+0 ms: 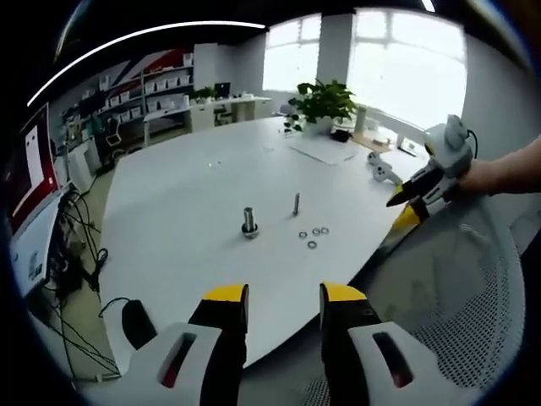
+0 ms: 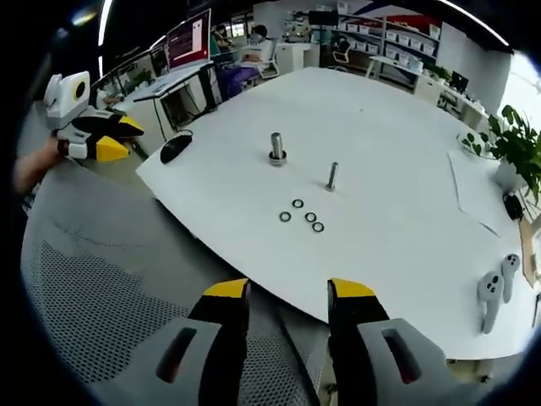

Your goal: Place the washer onto the threaded stud by aligning its center hole with the stud, sliding it down to the base, and recovering from edge contact or off-axis alignment until the washer reaches the visible bottom stop.

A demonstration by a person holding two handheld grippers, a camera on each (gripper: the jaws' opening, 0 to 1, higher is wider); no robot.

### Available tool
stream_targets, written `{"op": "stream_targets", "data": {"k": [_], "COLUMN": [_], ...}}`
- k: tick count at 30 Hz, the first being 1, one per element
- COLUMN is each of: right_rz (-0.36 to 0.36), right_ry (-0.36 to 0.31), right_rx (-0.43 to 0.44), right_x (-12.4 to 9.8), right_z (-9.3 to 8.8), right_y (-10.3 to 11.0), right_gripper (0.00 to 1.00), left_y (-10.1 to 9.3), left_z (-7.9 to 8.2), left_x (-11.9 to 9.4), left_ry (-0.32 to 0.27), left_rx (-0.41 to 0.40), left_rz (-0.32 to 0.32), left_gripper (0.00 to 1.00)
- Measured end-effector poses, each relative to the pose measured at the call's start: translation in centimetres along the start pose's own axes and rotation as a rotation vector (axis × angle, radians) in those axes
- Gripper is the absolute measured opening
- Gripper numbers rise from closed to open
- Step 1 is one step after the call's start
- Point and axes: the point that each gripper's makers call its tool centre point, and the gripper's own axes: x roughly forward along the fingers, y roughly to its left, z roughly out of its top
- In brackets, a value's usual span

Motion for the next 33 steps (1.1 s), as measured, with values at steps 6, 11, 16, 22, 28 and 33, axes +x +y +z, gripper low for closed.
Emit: {"op": "stream_targets", "data": {"k": [6, 11, 16, 22, 28, 33], "right_rz": [0.067, 0.069, 0.088, 0.095, 0.121, 0.101], "right_ry": [0.007, 0.039, 0.022, 0.057, 0.166, 0.217], "right_rx": [-0.023, -0.062, -0.014, -0.151, -0.149, -0.139], "right_x": [0.7, 2.5, 5.7, 9.9, 13.0, 14.4], "right_z": [1.1, 2.3, 4.5, 5.7, 4.0, 3.2], "right_y": [0.1, -0.9, -0.5, 0.7, 1.5, 0.0], "right_gripper": [0.39, 0.40, 0.39, 0.28, 0.28, 0.28], "left_y": [0.5, 0.4, 0.3, 0.5, 0.4, 0.5], "left_z": [0.0, 0.0, -0.4, -0.7, -0.6, -0.7], "left_x": [-0.2, -0.2, 0.0, 0.0, 0.0, -0.1], "left_ry": [-0.010, -0.008, 0.011, 0.024, 0.020, 0.026], "left_rx": [-0.017, -0.005, 0.000, -0.005, -0.003, 0.000], "left_rz": [0.011, 0.013, 0.011, 0.019, 0.017, 0.022], "left_gripper": [0.32, 0.31, 0.32, 0.31, 0.31, 0.31]}}
